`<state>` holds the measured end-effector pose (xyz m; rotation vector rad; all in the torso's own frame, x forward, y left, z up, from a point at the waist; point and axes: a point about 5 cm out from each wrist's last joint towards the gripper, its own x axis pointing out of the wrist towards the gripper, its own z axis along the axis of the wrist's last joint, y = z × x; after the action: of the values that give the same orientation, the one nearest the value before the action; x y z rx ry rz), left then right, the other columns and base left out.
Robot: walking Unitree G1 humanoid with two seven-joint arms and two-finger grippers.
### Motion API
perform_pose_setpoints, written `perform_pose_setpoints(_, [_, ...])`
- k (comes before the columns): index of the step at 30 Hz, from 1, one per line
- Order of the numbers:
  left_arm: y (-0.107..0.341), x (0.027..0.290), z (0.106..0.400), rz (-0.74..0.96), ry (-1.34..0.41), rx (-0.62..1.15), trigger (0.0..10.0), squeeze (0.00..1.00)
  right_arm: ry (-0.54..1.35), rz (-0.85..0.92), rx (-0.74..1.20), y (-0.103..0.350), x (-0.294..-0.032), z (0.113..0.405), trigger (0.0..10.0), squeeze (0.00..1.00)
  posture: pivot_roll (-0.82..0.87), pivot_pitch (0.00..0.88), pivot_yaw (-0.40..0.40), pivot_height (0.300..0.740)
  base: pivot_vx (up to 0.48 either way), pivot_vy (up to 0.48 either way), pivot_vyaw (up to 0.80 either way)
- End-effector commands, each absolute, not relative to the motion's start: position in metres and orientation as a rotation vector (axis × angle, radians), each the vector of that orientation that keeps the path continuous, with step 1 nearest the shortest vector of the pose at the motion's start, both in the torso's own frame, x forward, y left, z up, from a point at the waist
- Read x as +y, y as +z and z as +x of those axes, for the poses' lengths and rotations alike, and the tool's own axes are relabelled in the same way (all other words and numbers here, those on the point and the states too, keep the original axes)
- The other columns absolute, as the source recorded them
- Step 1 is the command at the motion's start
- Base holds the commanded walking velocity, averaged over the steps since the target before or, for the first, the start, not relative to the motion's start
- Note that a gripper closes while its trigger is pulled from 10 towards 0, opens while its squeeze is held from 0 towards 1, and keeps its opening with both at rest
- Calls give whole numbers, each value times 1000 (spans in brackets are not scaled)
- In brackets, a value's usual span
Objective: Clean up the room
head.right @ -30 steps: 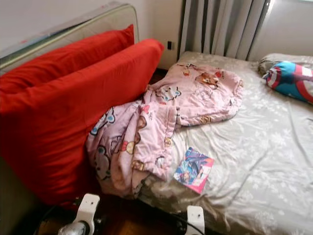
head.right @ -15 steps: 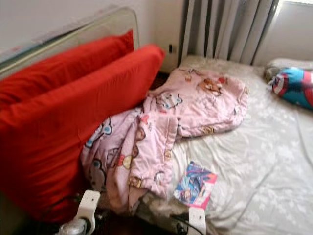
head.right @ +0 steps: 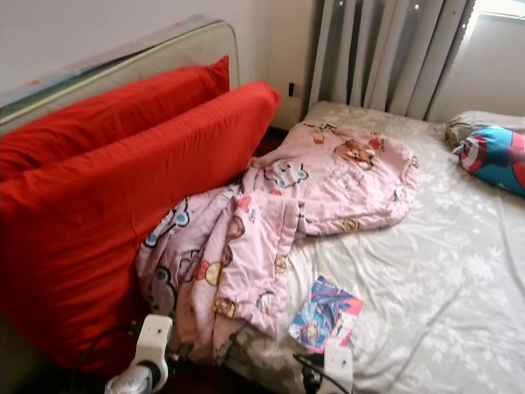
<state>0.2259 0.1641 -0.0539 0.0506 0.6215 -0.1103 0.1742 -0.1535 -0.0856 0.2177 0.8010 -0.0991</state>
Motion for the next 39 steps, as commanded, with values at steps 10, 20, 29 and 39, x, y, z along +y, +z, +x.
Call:
perform_pose_setpoints(10, [31, 197, 276, 2, -43, 75, 10000, 0, 62, 123, 198, 2, -175, 262, 10000, 0, -78, 0, -19, 740, 0, 0, 0])
perform_pose_setpoints(20, [63, 198, 257, 44, -69, -83, 10000, 0, 55, 131, 64, 22, -169, 251, 10000, 0, -71, 0, -25, 740, 0, 0, 0])
perform_pose_setpoints(29, [66, 204, 247, 87, -132, -47, 10000, 0, 111, 120, 121, 14, -160, 233, 10000, 0, -66, 0, -30, 740, 0, 0, 0])
perform_pose_setpoints(39, [78, 194, 253, 67, -101, -57, 10000, 0, 43, 135, 81, 33, -167, 254, 10000, 0, -78, 10, -35, 740, 0, -322, 0])
